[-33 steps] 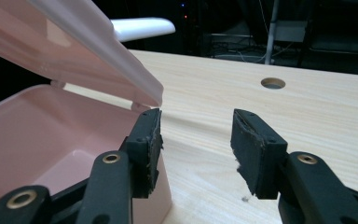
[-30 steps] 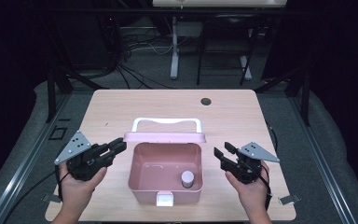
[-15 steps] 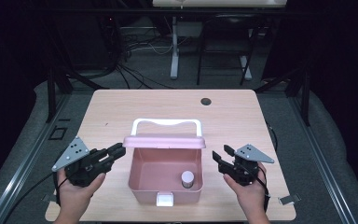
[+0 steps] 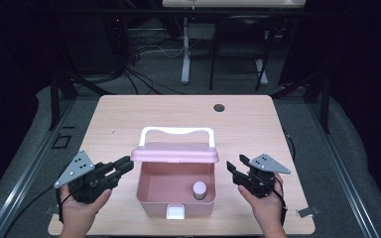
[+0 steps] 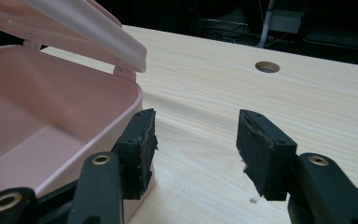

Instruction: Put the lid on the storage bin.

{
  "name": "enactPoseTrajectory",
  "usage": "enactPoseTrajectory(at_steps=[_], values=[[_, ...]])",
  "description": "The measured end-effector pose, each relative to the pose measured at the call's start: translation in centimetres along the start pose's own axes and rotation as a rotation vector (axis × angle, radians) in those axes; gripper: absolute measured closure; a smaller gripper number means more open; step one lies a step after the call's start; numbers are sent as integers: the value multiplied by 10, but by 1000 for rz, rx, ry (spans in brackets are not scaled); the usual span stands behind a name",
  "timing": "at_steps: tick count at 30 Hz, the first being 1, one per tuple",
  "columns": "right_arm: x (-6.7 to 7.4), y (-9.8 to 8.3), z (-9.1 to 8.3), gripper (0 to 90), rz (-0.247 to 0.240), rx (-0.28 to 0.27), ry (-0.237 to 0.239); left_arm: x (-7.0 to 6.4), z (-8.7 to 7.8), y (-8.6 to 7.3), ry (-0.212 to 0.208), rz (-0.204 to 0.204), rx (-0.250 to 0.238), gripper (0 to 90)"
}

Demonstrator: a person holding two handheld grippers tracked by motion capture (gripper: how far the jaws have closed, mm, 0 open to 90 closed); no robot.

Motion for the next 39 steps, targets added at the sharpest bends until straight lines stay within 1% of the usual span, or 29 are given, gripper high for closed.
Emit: enactPoseTrajectory(at_steps=[4,6,7,11,13,19,21,22,24,27,29,30,31,32,37,39], values=[[0,-1,0,470,-6,7,-4,-1,-1,-3,-2,-2,-1,773],[-1,-2,1,466,-8,2,-8,-2,-2,-4,-4,2,5,771],[-1,-2,1,466,-10,4,-9,-2,-1,-5,-5,-2,0,771],[-3,-4,2,463,-23,5,-17,-3,-3,-8,-8,4,6,770],[-4,-4,2,461,-25,9,-17,-3,-3,-10,-11,4,2,770],[-7,-7,3,435,1,15,-23,-4,-4,-12,-13,5,2,770],[-9,-8,2,426,26,25,-19,-4,-5,-14,-13,6,4,770],[-10,-8,3,426,32,20,-18,-4,-5,-15,-15,8,1,770],[-11,-10,3,426,24,26,-23,-5,-5,-16,-16,6,3,770],[-13,-13,4,412,42,19,-24,-5,-6,-19,-20,3,7,770],[-15,-14,4,407,43,28,-31,-5,-7,-20,-20,5,9,770],[-16,-15,4,403,47,21,-33,-5,-7,-21,-20,6,12,771],[-17,-16,4,400,53,22,-33,-6,-7,-22,-22,4,6,771],[-17,-16,4,397,58,24,-34,-6,-7,-22,-22,0,10,771],[-18,-18,5,369,57,24,-48,-6,-7,-24,-23,0,13,771],[-19,-18,6,354,57,32,-52,-7,-7,-26,-23,-1,10,771]])
Point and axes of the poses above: each handheld gripper's, and its own axes: z roughly forward along the jaws, y roughly out of its top, x roughly to its left, the point moved 1 cm from there along z, roughly forward along the jaws, and after that the axes turned 3 degrees about -x, right-handed, at the moved point
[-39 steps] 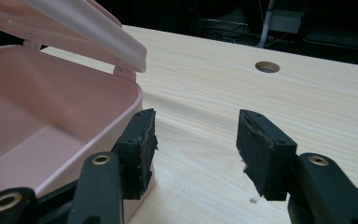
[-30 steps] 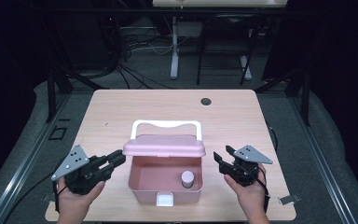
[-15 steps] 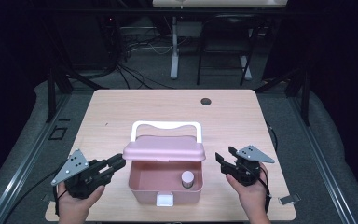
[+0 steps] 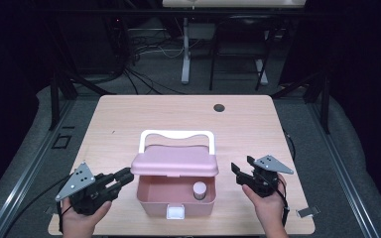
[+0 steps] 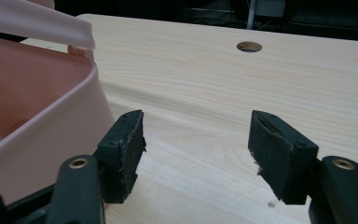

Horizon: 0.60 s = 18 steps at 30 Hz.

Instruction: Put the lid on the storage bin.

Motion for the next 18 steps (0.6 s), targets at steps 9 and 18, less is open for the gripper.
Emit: enactPoseTrajectory(at_steps=[9,18], values=[[1,-1,3,328,-6,8,-1,-1,-1,-5,-3,1,9,771],[1,-3,4,312,-8,22,3,-3,-1,-13,-3,-10,29,771]])
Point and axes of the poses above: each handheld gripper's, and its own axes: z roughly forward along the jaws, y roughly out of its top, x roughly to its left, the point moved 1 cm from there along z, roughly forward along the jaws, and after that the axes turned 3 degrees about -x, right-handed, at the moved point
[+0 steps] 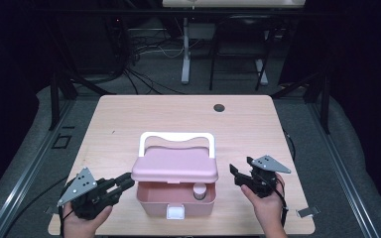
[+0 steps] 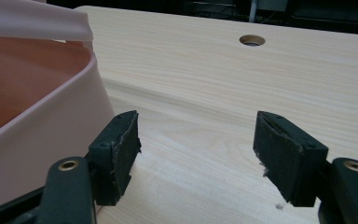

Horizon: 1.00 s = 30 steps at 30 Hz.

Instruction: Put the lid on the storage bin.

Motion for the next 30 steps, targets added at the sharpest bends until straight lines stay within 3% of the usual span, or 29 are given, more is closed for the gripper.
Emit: enactPoseTrajectory(at_steps=[30], values=[[-1,-3,2,312,13,25,6,-4,-1,-26,-8,-19,47,771]])
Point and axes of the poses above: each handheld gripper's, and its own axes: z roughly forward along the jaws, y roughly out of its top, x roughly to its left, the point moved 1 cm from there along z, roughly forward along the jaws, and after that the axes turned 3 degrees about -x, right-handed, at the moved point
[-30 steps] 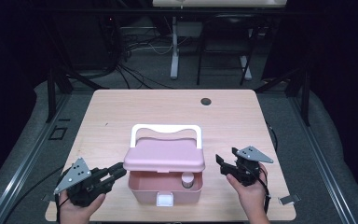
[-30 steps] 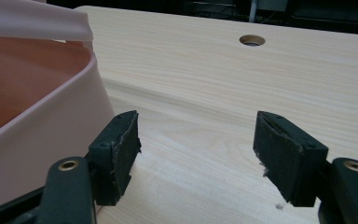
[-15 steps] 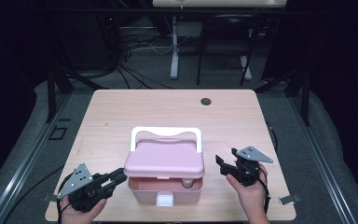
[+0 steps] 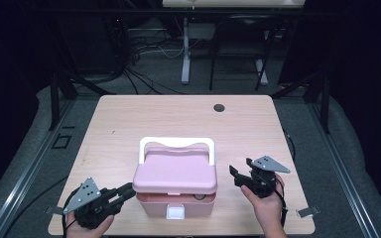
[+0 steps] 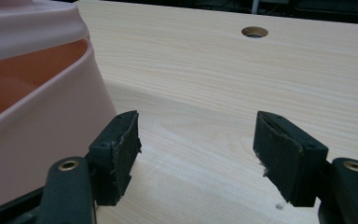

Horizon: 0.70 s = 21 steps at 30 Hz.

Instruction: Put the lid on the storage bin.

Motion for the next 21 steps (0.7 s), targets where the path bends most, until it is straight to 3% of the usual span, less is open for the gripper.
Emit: enactPoseTrajectory(at_steps=[21], values=[[0,-2,2,312,-2,11,2,2,0,-9,5,-11,18,771]])
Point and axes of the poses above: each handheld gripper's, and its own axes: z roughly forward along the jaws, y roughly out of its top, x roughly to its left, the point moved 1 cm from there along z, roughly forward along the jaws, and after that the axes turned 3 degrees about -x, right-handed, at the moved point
